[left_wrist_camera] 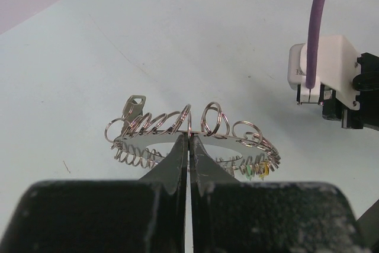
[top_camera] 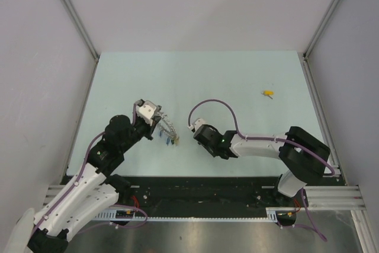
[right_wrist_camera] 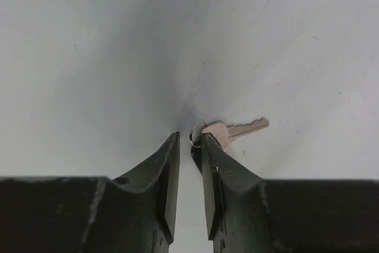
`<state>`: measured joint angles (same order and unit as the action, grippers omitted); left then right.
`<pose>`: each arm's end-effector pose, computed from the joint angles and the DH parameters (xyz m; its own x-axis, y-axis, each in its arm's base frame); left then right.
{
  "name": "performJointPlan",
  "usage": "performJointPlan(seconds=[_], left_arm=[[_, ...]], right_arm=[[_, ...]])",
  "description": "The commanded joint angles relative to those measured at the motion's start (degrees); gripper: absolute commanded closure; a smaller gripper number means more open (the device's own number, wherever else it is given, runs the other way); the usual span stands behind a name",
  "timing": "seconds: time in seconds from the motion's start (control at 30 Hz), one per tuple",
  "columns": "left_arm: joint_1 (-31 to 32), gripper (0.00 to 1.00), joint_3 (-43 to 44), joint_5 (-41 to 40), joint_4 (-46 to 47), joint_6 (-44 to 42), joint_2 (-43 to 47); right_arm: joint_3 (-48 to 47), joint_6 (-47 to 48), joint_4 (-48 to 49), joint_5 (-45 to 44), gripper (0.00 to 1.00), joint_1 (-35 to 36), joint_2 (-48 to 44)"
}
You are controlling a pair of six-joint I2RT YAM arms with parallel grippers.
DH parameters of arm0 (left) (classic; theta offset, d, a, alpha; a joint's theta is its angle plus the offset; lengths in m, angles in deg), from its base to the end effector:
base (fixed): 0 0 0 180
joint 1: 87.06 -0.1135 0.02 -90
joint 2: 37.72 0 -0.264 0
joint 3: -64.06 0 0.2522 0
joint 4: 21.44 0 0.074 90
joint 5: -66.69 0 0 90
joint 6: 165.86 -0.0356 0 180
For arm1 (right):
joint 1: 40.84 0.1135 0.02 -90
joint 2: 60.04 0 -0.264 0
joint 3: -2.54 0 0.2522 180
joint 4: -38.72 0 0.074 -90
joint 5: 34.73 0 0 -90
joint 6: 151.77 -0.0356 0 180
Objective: Put the keys on the keyring
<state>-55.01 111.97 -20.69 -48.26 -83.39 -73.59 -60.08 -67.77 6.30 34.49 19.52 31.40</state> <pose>0.1336 -0.0856 0.2928 -0.1400 0.2421 -0.9601 0.5910 0.7984 0.1151 0.1590 0.2538 0.1618 -0.5073 -0.6939 -0.5110 -0.6789 0.6870 -0.2590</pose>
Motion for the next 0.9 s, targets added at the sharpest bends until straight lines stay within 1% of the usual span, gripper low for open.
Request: performJointPlan(seconds=[0.0, 0.43, 0.77, 0.87], left_arm=[[-0.5, 1.0, 0.5, -0.9, 4.1, 0.3, 0.8], [-0.5, 1.0, 0.5, -0.2, 4.2, 0.3, 0.7], [-0.5, 1.0, 0.5, 0.4, 3.9, 0.3, 0.5], [-0.5, 1.0, 0.6, 0.5, 3.9, 0.3, 0.4]], right_arm=[[-3.2, -1.5, -1.3, -5.2, 0.75, 1.2, 1.9], [-6.2, -0.6, -3.1, -9.4, 0.8, 3.4, 6.6], [-7.5, -0.3, -4.0, -11.9, 0.8, 3.6, 9.0], [-7.7, -0.4, -4.1, -12.4, 0.85, 3.7, 9.6]])
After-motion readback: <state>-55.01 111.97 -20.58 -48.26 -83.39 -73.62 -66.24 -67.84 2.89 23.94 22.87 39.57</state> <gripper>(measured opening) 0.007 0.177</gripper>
